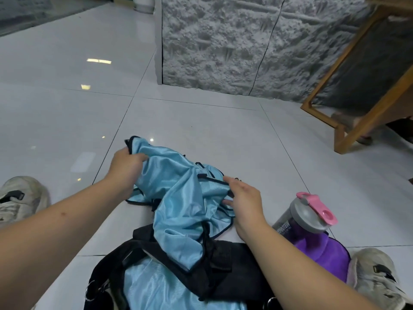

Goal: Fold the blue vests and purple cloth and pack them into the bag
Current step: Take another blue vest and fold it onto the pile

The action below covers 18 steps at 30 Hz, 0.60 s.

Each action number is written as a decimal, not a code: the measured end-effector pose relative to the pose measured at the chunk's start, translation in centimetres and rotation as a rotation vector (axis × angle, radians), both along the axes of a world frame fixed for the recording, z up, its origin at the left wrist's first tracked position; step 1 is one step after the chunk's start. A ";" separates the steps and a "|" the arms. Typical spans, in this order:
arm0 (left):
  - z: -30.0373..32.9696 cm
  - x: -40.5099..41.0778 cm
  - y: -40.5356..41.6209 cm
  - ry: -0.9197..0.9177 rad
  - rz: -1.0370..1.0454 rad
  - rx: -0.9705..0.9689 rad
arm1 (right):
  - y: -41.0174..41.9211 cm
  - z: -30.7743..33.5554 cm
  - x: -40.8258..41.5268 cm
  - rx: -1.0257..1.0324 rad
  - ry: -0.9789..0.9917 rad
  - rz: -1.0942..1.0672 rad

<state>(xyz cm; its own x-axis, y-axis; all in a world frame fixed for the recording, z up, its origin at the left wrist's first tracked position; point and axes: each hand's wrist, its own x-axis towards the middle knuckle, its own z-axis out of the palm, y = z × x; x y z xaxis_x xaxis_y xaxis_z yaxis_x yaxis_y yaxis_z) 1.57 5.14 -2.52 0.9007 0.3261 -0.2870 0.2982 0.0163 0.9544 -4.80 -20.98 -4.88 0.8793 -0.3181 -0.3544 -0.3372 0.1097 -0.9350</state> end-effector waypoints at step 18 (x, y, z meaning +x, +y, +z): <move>2.7 -3.3 -5.5 0.034 -0.929 0.072 | 4.1 2.9 -2.0 -0.448 -0.383 0.534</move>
